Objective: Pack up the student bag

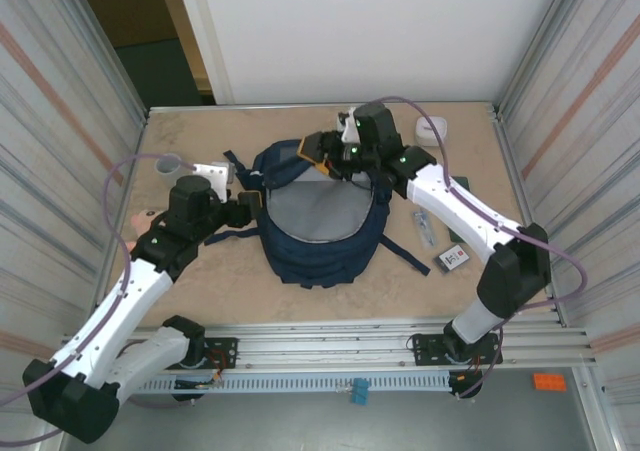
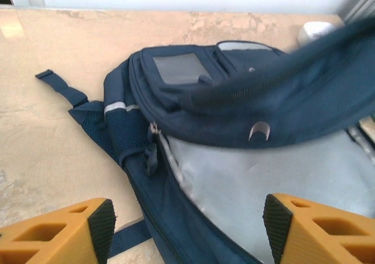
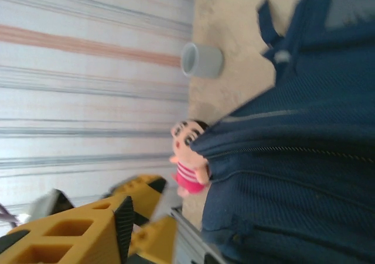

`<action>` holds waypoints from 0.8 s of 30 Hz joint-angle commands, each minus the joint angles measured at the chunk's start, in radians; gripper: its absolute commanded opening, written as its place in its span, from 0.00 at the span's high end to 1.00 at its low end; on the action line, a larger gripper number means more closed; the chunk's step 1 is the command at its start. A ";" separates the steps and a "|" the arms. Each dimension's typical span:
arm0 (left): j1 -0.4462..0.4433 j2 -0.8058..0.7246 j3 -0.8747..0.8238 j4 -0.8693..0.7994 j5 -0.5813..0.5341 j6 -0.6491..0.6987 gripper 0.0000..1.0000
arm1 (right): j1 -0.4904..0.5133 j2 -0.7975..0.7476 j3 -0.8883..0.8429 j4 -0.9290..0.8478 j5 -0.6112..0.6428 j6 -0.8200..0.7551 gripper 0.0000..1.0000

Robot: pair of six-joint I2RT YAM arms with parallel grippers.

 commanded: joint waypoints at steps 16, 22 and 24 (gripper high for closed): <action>0.000 -0.089 -0.159 0.016 0.066 -0.074 0.31 | -0.245 -0.329 -0.157 -0.929 0.236 -0.449 0.24; 0.000 -0.022 -0.126 0.050 0.101 -0.060 0.30 | -0.614 -0.209 -0.025 -0.985 0.445 -0.864 0.10; -0.001 0.005 -0.114 0.061 0.109 -0.049 0.30 | -0.727 -0.147 0.012 -0.947 0.461 -0.938 0.05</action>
